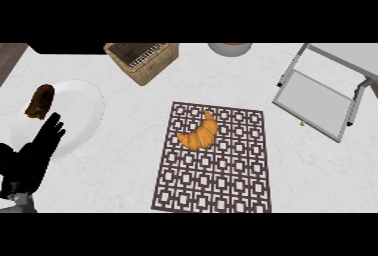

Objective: Pick the lemon from the placemat and place it in the tiered shelf

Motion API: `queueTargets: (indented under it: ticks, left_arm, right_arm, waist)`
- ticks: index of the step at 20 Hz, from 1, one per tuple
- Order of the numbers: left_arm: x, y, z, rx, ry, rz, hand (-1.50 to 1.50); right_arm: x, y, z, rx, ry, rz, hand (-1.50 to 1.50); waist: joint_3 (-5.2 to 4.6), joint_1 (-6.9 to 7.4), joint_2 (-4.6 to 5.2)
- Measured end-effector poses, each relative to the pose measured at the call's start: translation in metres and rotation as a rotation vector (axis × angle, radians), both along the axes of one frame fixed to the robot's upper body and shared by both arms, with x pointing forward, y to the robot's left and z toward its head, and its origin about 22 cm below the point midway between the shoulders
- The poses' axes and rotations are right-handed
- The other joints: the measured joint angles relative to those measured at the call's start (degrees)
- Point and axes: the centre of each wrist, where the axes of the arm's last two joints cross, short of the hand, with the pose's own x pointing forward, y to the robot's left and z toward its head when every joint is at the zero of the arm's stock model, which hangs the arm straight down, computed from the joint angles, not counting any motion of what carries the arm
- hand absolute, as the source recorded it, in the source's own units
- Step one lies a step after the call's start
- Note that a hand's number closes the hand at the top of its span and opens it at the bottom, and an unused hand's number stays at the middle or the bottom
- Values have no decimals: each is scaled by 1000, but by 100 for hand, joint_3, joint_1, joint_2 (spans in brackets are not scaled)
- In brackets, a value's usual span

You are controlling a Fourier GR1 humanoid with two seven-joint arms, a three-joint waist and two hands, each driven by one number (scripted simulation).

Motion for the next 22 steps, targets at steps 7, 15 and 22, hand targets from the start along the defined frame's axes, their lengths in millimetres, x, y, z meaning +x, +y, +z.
queueTargets:
  ticks: [7,15,22]
  left_arm:
    - [1,2,-1,-2,3,3,0]
    - [-2,4,-7,-2,0,5,0]
    - [-3,5,-6,-3,4,2,0]
  right_arm:
    - [26,-35,-26,71,-8,-52,150]
    - [36,-64,-44,76,-3,-100,-150]
    - [36,-79,-49,126,-81,-51,-150]
  waist:
    - [1,13,5]
    - [-46,0,-67]
    - [-42,-14,-74]
